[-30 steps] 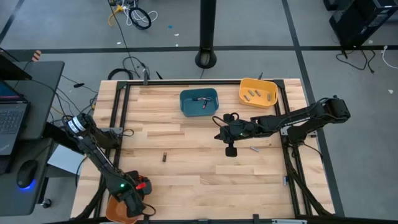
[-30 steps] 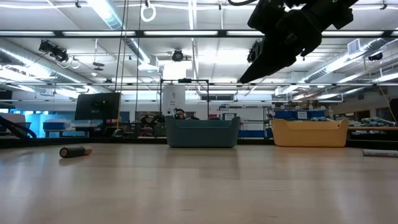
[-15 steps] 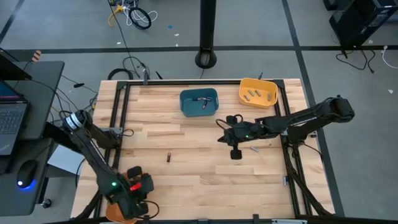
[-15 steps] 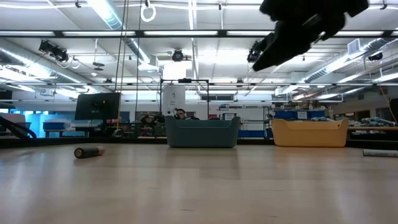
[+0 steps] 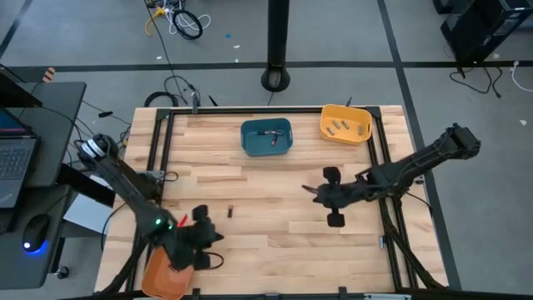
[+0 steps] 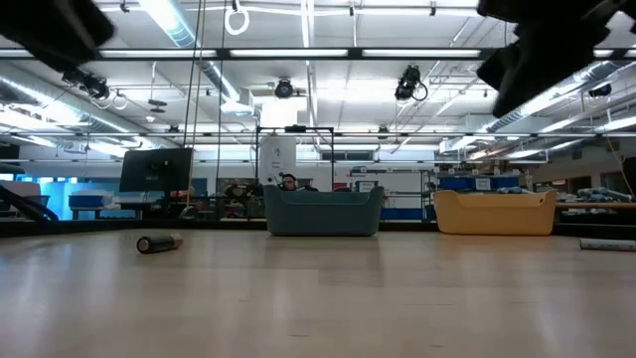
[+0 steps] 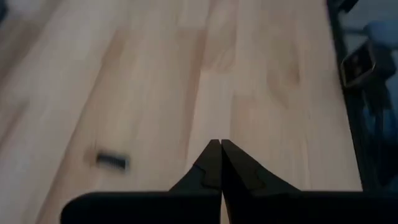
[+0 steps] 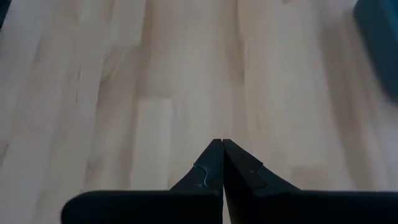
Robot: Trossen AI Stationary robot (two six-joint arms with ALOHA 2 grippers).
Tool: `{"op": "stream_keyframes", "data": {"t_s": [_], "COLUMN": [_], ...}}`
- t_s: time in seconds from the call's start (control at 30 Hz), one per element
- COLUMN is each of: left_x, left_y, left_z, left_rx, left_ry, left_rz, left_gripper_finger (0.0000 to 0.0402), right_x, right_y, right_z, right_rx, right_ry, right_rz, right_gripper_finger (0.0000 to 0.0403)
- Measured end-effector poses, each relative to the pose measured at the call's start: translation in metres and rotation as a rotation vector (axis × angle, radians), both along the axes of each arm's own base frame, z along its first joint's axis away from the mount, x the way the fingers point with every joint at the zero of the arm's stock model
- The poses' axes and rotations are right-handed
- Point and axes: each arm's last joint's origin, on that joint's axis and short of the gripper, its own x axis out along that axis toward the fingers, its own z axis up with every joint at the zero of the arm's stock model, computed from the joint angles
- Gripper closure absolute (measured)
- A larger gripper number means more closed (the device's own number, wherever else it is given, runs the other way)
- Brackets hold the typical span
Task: Sort batteries
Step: Put the white battery into the yellow bin
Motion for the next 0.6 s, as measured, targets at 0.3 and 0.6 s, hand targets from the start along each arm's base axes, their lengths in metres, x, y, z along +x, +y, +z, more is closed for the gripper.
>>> {"op": "stream_keyframes", "data": {"t_s": [0.3, 0.6], "left_x": [0.025, 0.04], "left_y": [0.065, 0.115], "left_z": [-0.019, -0.024], "left_rx": [-0.021, 0.033], "left_ry": [-0.393, -0.488], "left_rz": [-0.211, -0.277], "left_gripper_finger": [0.04, 0.0399], "right_x": [-0.029, -0.064], "right_y": [0.019, 0.048], "right_z": [-0.012, -0.017], "right_rx": [0.153, 0.326], "right_ry": [0.258, 0.556], "right_rz": [-0.116, -0.111], "right_gripper_finger": [0.0394, 0.0394]}}
